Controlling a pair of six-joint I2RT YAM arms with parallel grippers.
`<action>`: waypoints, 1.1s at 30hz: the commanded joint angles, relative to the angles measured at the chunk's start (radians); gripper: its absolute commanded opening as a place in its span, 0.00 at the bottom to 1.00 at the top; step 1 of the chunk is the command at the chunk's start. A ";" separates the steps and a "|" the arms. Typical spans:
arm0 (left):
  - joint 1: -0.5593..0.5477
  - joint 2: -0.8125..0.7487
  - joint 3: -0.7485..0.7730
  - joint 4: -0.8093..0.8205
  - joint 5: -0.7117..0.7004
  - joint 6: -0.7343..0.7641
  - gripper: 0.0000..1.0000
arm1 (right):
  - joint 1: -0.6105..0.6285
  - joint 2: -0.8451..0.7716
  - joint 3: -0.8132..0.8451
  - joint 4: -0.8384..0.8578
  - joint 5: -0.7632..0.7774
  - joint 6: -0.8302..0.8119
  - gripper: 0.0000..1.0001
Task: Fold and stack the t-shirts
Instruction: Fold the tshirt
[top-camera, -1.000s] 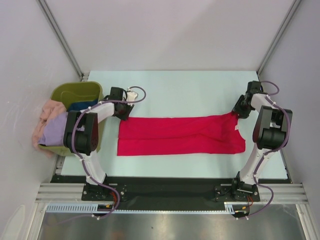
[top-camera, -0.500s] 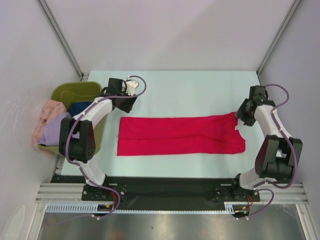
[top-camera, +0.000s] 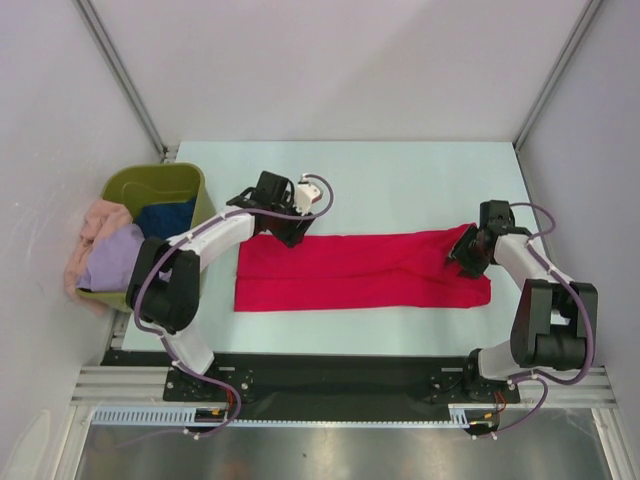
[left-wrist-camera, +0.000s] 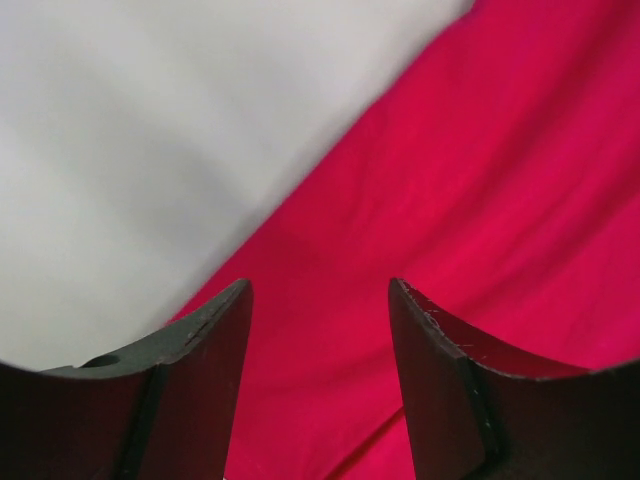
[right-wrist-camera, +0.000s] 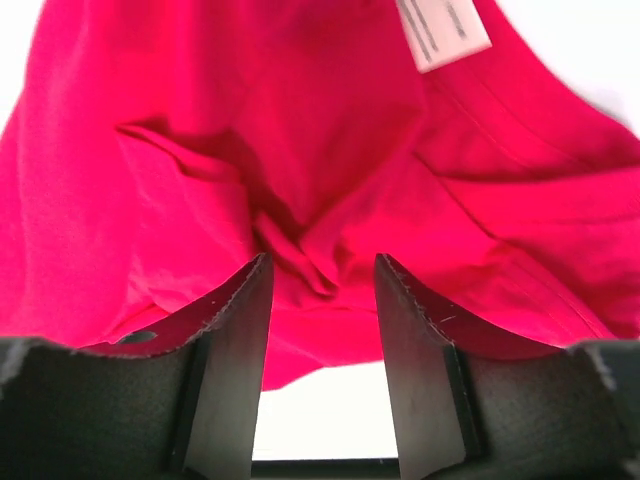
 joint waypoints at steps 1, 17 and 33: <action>0.006 0.004 -0.043 0.016 -0.015 -0.009 0.63 | 0.003 0.025 0.016 0.074 -0.006 0.036 0.50; 0.024 0.042 -0.141 0.079 -0.107 0.079 0.63 | -0.112 -0.067 -0.080 -0.015 0.121 0.008 0.00; 0.067 0.058 -0.184 0.099 -0.147 0.103 0.61 | -0.279 -0.083 -0.073 -0.030 0.006 -0.021 0.22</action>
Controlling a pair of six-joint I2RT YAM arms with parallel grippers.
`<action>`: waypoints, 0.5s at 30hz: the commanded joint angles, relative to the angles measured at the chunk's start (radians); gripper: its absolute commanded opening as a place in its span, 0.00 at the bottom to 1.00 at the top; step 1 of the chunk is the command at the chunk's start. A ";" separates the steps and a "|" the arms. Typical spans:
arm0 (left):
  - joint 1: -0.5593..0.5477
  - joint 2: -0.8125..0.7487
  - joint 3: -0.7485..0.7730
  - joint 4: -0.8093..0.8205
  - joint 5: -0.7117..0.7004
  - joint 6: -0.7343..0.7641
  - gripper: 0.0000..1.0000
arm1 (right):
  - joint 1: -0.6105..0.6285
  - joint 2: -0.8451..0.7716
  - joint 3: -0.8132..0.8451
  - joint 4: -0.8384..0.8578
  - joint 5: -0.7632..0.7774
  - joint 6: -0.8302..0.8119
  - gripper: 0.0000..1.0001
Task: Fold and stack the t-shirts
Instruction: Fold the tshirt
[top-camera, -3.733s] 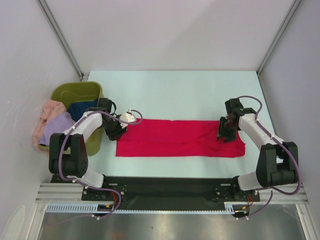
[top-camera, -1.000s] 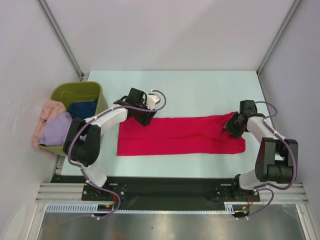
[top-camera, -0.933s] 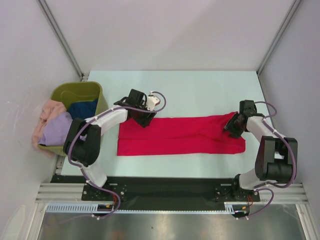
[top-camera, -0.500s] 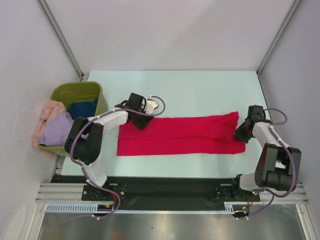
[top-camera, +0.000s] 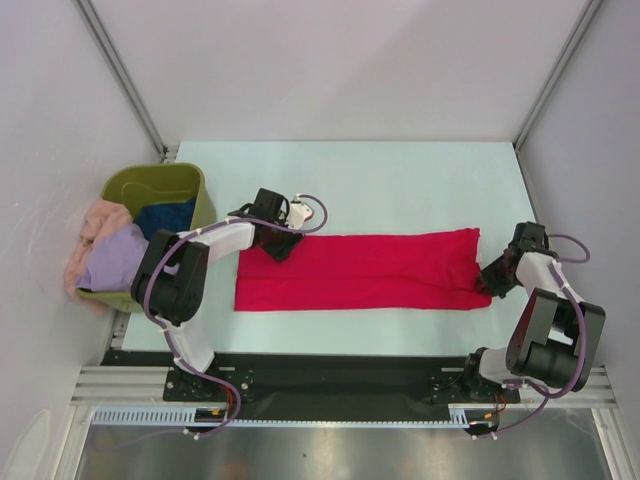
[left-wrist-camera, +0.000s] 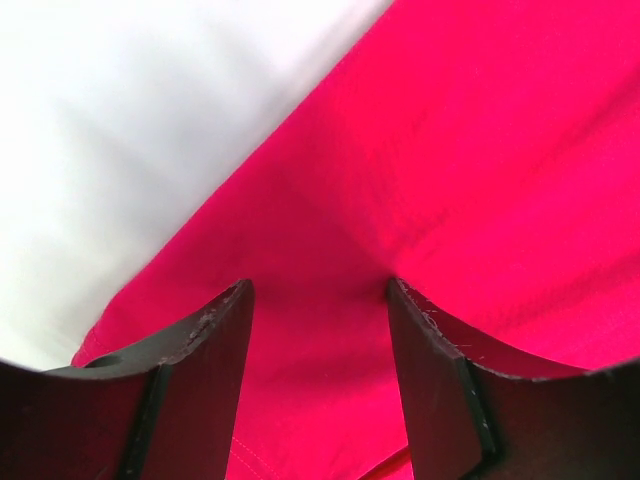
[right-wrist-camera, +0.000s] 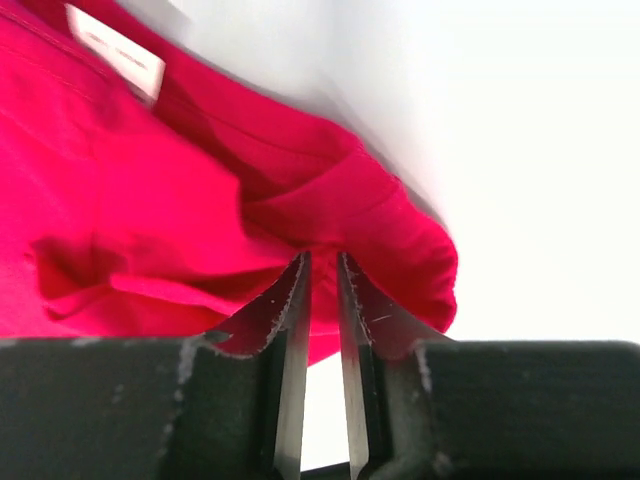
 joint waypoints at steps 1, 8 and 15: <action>0.024 -0.006 -0.024 0.010 -0.041 0.035 0.61 | -0.026 -0.029 0.071 -0.037 0.002 -0.029 0.22; 0.027 -0.010 -0.019 0.007 -0.026 0.034 0.62 | 0.058 -0.083 0.112 0.051 -0.134 -0.167 0.40; 0.027 -0.021 0.002 -0.020 -0.020 0.032 0.62 | 0.193 0.110 0.206 -0.051 -0.111 -0.252 0.41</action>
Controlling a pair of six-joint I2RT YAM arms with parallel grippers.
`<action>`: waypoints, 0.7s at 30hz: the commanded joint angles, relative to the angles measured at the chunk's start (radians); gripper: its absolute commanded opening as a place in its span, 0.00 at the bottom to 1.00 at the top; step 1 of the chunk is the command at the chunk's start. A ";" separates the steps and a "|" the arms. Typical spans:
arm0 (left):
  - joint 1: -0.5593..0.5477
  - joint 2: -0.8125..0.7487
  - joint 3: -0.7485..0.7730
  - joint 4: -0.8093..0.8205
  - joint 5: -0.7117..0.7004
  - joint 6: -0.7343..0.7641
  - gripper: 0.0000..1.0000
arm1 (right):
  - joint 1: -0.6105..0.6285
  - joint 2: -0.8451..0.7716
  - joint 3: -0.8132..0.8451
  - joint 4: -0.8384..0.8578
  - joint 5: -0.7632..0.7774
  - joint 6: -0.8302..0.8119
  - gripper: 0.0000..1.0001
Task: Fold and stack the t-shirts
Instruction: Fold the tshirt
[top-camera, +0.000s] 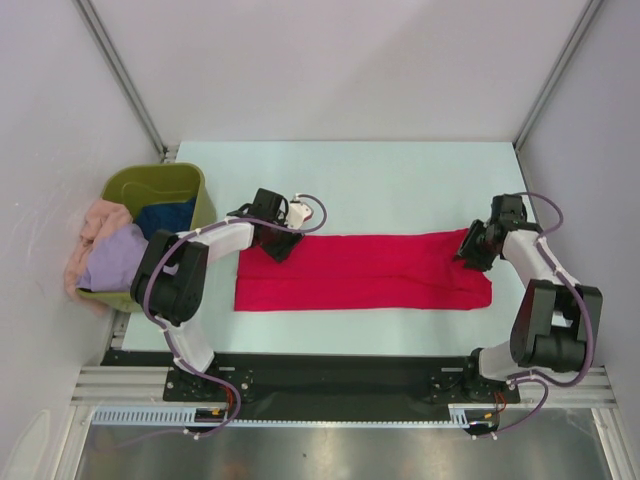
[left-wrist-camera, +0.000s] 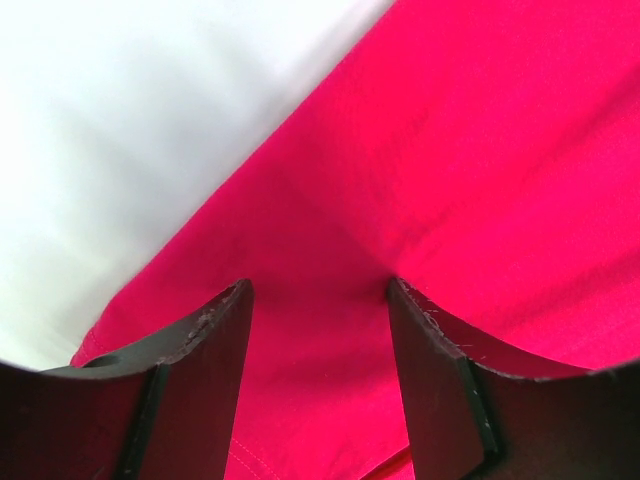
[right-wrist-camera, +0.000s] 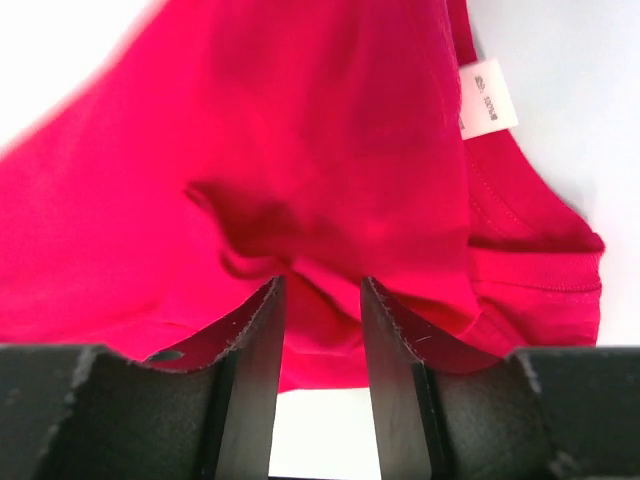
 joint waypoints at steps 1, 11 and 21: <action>0.021 -0.024 0.008 -0.030 -0.032 0.031 0.62 | 0.009 0.054 0.018 -0.029 -0.013 -0.060 0.41; 0.024 -0.033 0.013 -0.038 -0.029 0.026 0.62 | 0.029 0.075 0.018 -0.043 0.014 -0.079 0.42; 0.027 -0.021 0.020 -0.038 -0.040 0.035 0.62 | 0.060 0.176 0.073 -0.005 0.060 -0.090 0.12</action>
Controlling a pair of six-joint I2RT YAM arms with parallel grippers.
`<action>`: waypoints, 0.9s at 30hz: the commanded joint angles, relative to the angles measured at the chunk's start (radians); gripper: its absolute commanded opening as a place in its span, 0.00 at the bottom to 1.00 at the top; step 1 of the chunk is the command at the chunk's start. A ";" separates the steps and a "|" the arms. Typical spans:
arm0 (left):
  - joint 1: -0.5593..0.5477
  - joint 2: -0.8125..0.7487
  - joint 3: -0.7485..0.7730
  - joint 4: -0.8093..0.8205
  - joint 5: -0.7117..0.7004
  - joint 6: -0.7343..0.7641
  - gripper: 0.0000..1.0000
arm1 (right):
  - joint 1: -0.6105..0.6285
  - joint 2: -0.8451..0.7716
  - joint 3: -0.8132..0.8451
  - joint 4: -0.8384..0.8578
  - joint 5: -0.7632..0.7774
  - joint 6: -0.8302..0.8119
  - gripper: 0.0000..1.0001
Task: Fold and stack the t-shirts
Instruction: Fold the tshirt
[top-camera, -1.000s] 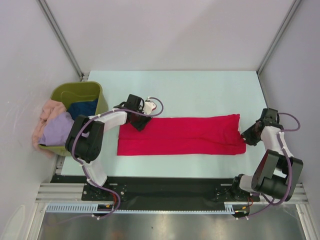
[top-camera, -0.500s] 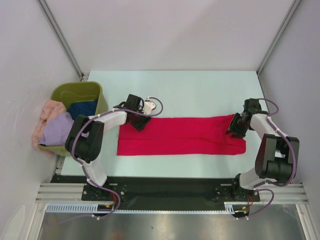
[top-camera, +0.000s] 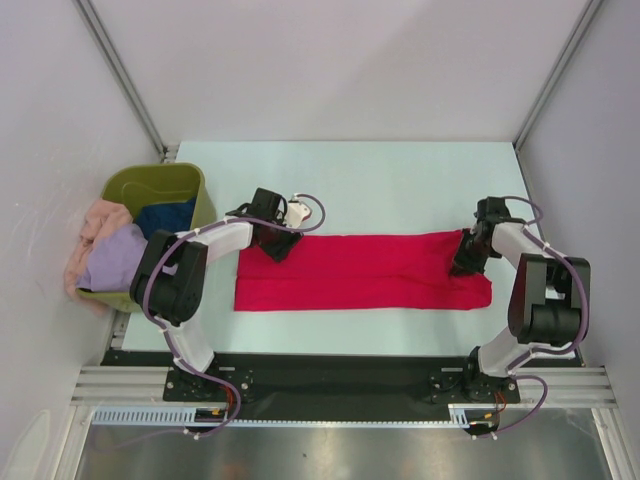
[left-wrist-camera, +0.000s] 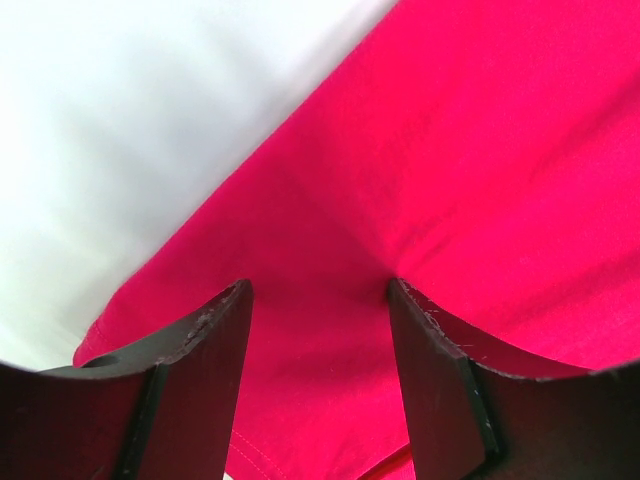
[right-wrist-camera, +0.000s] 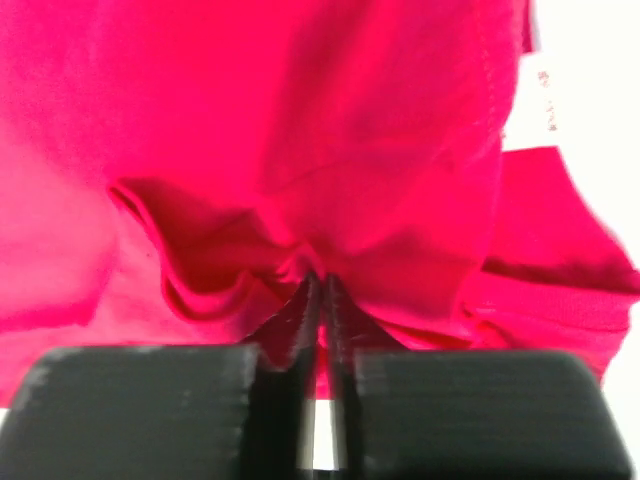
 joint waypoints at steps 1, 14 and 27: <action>0.019 -0.015 0.017 -0.028 -0.038 0.034 0.62 | 0.003 -0.002 0.057 0.016 0.063 -0.006 0.00; 0.024 -0.007 0.010 -0.025 -0.046 0.036 0.62 | -0.085 -0.115 -0.004 0.099 0.181 0.032 0.00; 0.031 -0.013 0.005 -0.027 -0.044 0.033 0.62 | -0.112 -0.055 0.000 0.082 0.184 0.026 0.19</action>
